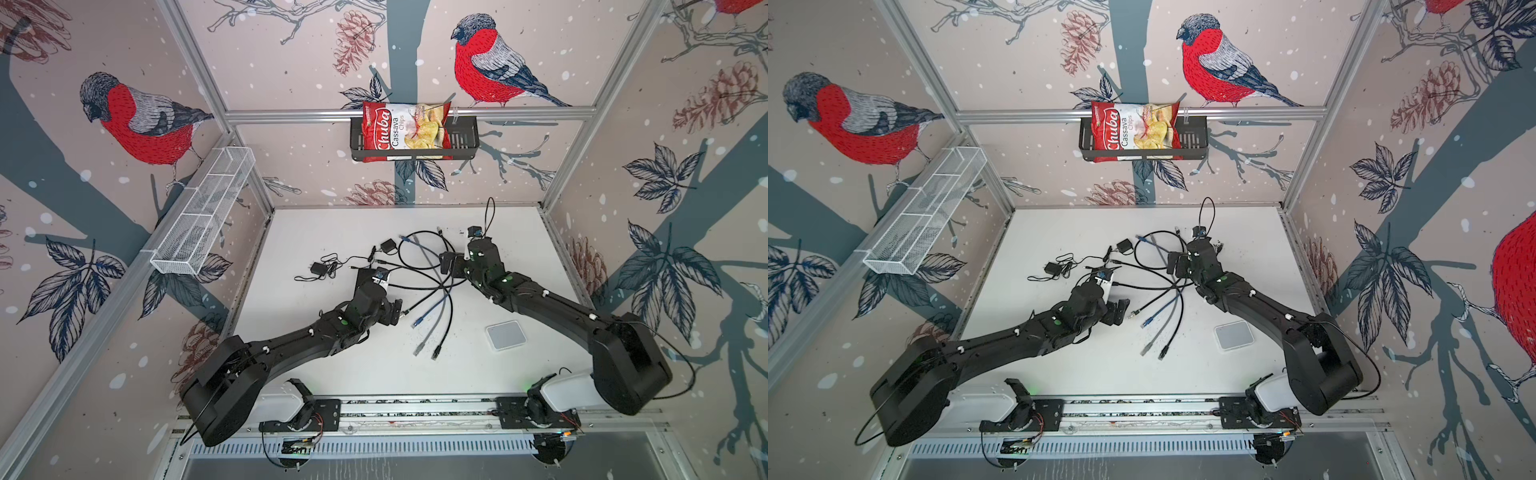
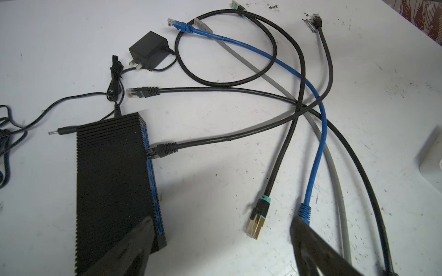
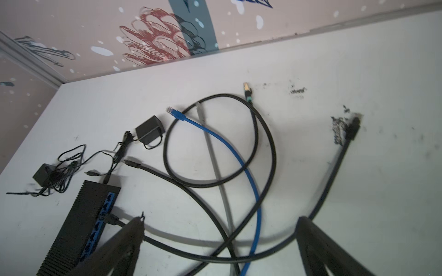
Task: Insert the plug into the switch port
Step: 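Swing the right gripper toward the far cables while the left gripper withdraws from the switch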
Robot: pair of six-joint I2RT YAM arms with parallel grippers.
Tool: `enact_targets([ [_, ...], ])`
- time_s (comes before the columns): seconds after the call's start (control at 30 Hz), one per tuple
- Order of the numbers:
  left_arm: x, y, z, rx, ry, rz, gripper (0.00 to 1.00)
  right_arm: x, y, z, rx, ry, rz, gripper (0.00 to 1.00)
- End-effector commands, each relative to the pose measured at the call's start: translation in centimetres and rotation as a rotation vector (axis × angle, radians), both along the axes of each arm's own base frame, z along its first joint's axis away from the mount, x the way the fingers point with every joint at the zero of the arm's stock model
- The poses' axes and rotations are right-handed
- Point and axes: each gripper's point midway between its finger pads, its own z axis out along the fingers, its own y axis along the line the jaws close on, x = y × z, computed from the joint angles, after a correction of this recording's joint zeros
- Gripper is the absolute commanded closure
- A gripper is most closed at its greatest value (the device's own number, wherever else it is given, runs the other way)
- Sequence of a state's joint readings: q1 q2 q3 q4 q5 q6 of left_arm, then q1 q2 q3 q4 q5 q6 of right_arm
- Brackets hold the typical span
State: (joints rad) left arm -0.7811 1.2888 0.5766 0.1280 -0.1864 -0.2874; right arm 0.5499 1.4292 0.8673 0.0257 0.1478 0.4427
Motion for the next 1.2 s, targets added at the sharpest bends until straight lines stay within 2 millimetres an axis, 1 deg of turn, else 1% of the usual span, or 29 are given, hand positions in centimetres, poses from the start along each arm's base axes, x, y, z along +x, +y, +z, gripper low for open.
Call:
enact_targets([
  [0.0, -0.5, 0.0, -0.2, 0.015, 0.005, -0.018, 0.13, -1.2, -1.4, -2.1, 0.012, 0.116, -0.050, 0.06],
  [0.13, -0.7, 0.5, 0.6, -0.019, -0.024, 0.000, 0.14, -0.6, -1.9, -3.2, 0.031, 0.162, -0.058, 0.19],
  [0.2, -0.8, 1.1, 1.1, -0.026, -0.043, 0.019, 0.14, 0.0, -2.0, -3.9, 0.040, 0.187, -0.063, 0.28],
  [0.3, -0.6, 3.1, 1.7, -0.024, -0.080, 0.117, 0.14, 0.9, -1.9, -5.7, 0.016, 0.241, -0.067, 0.37],
  [0.4, -0.7, 4.7, 2.5, -0.030, -0.140, 0.166, 0.13, 1.8, -1.5, -7.8, -0.009, 0.305, -0.041, 0.56],
  [0.43, -0.8, 5.0, 2.8, -0.037, -0.156, 0.174, 0.13, 2.1, -1.3, -8.4, -0.013, 0.323, -0.036, 0.61],
  [0.5, -0.9, 5.4, 3.2, -0.058, -0.184, 0.178, 0.13, 2.8, -0.8, -9.2, -0.022, 0.347, -0.023, 0.63],
  [0.57, -0.9, 5.8, 3.6, -0.079, -0.205, 0.187, 0.12, 3.4, -0.8, -10.2, -0.038, 0.373, -0.030, 0.63],
  [0.67, -0.5, 6.3, 3.7, -0.091, -0.206, 0.209, 0.12, 4.1, -0.6, -11.5, -0.061, 0.418, -0.028, 0.62],
  [0.73, -0.2, 6.7, 3.3, -0.094, -0.196, 0.224, 0.12, 4.2, -0.3, -11.9, -0.066, 0.434, -0.021, 0.62],
  [0.9, 0.2, 7.0, 2.8, -0.101, -0.185, 0.223, 0.12, 4.0, -0.6, -11.5, -0.039, 0.428, -0.029, 0.62],
  [0.97, 0.4, 7.1, 2.6, -0.096, -0.183, 0.221, 0.12, 4.2, -1.1, -11.2, -0.014, 0.417, -0.046, 0.62],
  [1.07, 0.6, 7.2, 2.4, -0.087, -0.180, 0.221, 0.12, 5.1, -1.9, -10.9, 0.023, 0.407, -0.070, 0.62],
  [1.17, 0.7, 7.2, 2.1, -0.085, -0.176, 0.218, 0.12, 6.0, -1.9, -10.9, 0.048, 0.407, -0.071, 0.63],
])
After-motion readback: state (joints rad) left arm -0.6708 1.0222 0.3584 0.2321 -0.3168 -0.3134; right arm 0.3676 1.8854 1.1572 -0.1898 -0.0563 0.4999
